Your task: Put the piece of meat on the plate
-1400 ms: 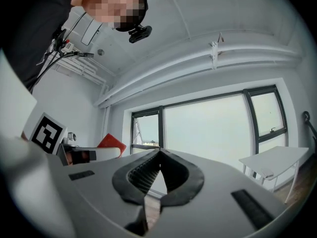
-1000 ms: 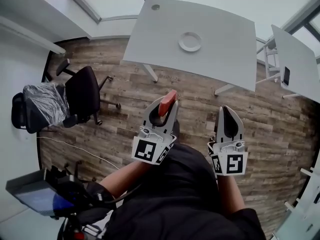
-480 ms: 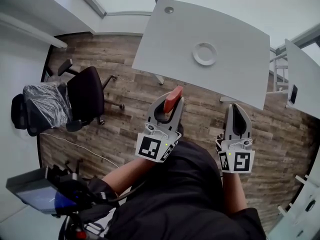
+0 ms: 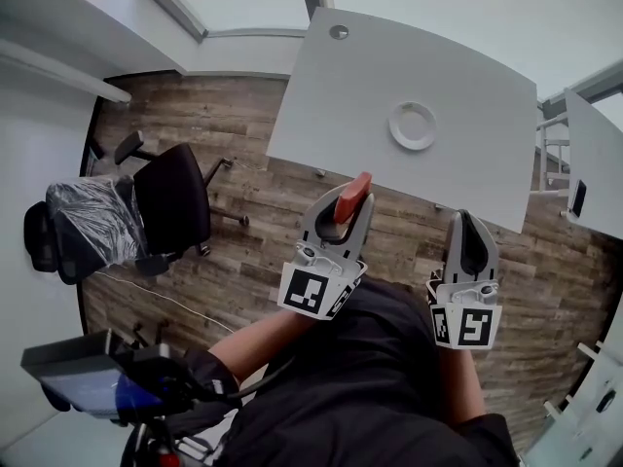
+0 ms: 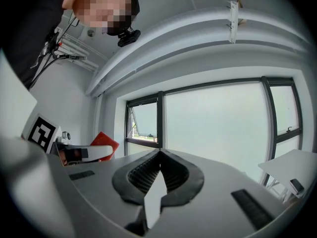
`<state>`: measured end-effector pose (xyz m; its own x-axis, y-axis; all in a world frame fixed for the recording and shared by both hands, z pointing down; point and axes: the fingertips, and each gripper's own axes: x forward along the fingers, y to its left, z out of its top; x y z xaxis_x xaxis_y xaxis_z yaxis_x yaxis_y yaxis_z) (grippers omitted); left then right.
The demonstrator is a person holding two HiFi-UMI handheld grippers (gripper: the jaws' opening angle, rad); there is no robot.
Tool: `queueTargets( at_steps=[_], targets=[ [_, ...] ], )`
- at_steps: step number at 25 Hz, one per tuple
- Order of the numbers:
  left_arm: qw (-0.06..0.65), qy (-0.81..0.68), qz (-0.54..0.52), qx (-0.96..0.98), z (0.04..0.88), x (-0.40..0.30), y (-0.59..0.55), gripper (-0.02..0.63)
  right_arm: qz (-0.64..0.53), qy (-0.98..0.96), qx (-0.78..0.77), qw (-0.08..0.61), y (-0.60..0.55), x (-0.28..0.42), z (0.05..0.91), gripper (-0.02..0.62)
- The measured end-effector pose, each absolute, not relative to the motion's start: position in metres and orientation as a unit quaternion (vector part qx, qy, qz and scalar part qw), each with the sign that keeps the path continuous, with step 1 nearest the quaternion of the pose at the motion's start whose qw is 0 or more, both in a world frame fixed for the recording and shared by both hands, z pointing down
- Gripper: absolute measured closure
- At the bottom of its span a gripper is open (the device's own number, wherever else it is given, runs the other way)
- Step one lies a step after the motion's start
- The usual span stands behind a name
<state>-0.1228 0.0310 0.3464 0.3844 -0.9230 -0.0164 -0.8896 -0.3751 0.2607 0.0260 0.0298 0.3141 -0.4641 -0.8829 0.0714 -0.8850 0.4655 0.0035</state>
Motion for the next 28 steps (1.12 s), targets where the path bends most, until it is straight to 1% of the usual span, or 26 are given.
queueTargets(
  at_steps=[8, 16, 20, 28],
  targets=[
    [0.117, -0.537, -0.074, 0.832, 0.355, -0.122, 0.014, 0.512, 0.023, -0.850, 0.525, 0.033, 0.005, 0.023, 0.323, 0.591],
    [0.110, -0.549, -0.083, 0.825, 0.346, -0.127, 0.011, 0.512, 0.030, -0.858, 0.513, 0.003, -0.005, 0.005, 0.308, 0.591],
    [0.110, -0.551, -0.085, 0.823, 0.346, -0.123, 0.010, 0.512, 0.023, -0.862, 0.507, 0.002, -0.005, 0.003, 0.305, 0.591],
    [0.095, -0.558, -0.072, 0.821, 0.339, -0.101, -0.008, 0.511, 0.022, -0.868, 0.496, 0.002, -0.018, 0.026, 0.306, 0.591]
  ],
)
